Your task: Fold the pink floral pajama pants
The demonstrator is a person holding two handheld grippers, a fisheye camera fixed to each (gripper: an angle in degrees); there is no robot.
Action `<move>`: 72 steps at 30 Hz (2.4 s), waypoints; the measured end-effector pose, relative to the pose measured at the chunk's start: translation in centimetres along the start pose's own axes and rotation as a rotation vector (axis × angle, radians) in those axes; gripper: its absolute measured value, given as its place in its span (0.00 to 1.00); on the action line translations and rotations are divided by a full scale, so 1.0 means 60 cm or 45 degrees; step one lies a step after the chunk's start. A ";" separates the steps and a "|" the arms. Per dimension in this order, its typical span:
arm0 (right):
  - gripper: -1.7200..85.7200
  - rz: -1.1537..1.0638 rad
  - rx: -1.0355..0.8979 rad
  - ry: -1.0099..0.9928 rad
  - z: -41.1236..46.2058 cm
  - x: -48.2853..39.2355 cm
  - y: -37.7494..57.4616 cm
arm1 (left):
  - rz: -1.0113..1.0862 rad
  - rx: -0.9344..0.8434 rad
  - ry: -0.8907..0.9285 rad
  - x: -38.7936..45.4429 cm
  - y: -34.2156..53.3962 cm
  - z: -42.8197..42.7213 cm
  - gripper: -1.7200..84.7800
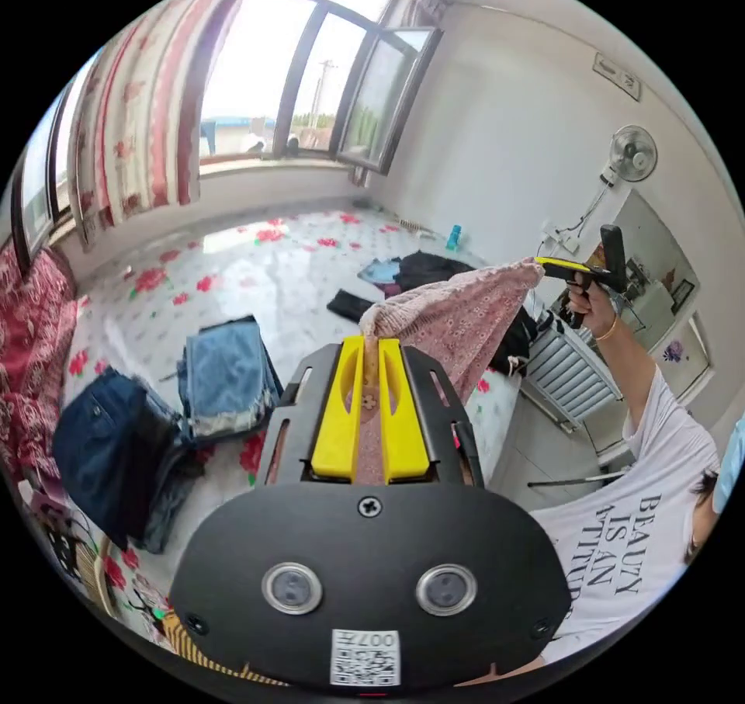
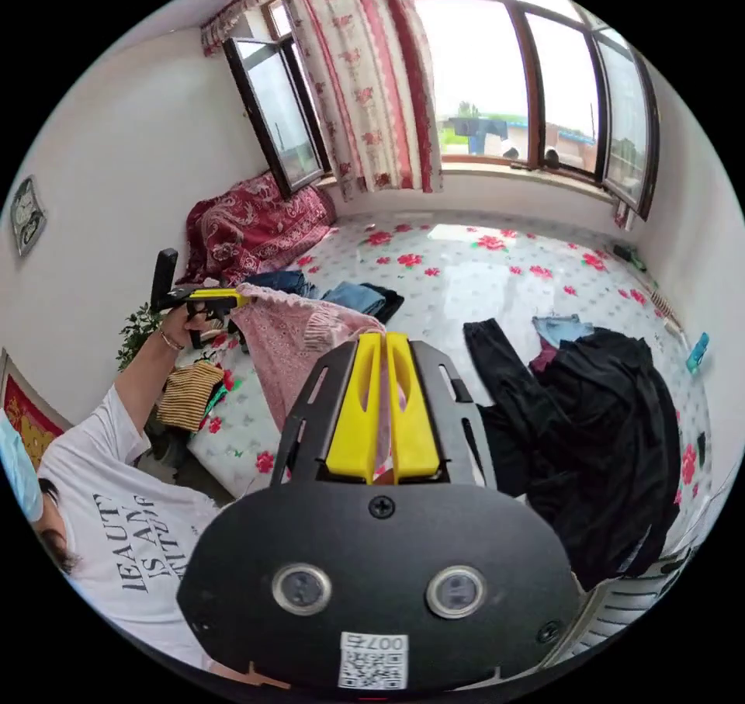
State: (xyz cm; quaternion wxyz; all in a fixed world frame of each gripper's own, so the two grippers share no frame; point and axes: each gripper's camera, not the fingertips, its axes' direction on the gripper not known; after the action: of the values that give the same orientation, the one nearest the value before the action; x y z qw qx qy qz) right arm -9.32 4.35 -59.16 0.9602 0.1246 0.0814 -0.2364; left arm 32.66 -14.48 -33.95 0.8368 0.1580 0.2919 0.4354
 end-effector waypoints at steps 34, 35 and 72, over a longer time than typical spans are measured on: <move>0.02 -0.709 -0.924 -1.051 0.668 -0.751 0.570 | -0.686 -0.415 -0.720 -0.207 0.762 -0.021 0.01; 0.02 -0.753 -0.949 -1.073 0.693 -0.780 0.568 | -0.722 -0.438 -0.744 -0.226 0.770 -0.018 0.01; 0.12 0.682 -0.731 -0.071 0.984 0.053 0.652 | -0.264 -1.490 -0.677 0.178 0.691 0.463 0.01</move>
State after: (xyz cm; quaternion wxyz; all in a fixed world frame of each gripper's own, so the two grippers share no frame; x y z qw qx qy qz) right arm 17.77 20.10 4.43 0.9855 -0.1387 0.0828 0.0515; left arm 28.47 17.65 5.47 0.8659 -0.2504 -0.1970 0.3856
